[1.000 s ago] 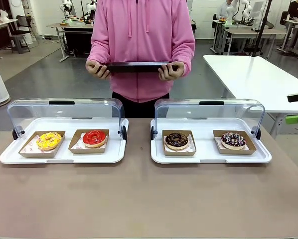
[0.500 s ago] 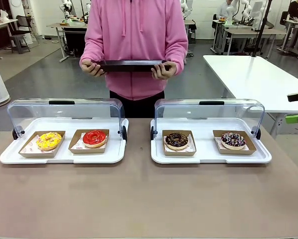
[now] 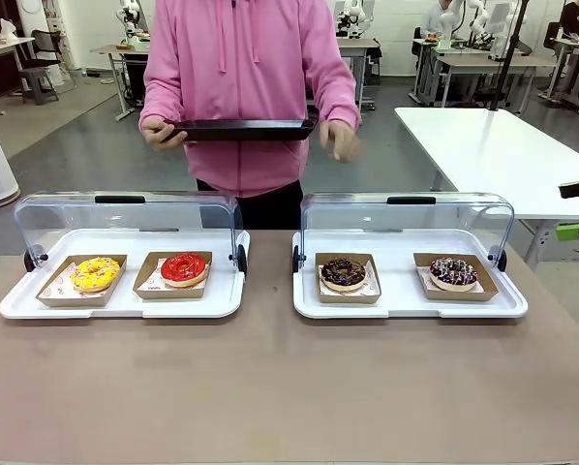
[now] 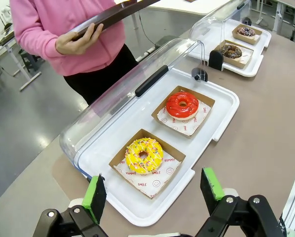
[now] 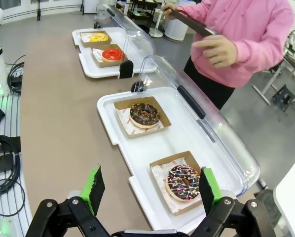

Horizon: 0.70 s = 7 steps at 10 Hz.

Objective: Provide the desired donut to the person.
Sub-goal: Pick up and lift the Paper togo box containing the Donut pointed at by the person.

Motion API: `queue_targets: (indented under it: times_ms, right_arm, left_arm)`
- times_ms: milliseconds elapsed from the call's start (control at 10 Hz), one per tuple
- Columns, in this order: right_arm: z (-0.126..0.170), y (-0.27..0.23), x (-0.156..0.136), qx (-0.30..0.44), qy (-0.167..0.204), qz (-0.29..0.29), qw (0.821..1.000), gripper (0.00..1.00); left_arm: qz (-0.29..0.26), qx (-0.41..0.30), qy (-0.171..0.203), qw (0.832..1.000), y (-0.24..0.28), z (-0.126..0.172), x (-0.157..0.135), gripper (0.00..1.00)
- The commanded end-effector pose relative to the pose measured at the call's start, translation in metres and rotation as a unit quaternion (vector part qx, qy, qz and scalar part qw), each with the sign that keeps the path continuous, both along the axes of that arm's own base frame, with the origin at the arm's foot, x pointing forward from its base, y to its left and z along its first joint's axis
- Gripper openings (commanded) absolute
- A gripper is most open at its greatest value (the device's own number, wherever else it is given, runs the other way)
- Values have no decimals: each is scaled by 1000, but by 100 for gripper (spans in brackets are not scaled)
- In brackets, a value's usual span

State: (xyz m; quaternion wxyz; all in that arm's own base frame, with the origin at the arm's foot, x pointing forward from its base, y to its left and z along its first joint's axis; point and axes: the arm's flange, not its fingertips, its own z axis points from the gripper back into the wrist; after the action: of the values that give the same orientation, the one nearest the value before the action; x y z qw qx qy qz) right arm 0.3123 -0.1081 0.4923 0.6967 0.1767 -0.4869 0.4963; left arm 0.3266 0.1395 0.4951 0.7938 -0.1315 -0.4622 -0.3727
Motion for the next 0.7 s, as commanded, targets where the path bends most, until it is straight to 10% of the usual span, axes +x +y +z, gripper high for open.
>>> queue_targets:
  times_ms: [0,600]
  right_arm:
    - [-1,0,5,9,-13,5,1000,100]
    - [-1,0,5,9,-13,5,1000,100]
  left_arm:
    - [-3,-2,0,1000,1,0,0,100]
    - [-3,-2,0,1000,1,0,0,100]
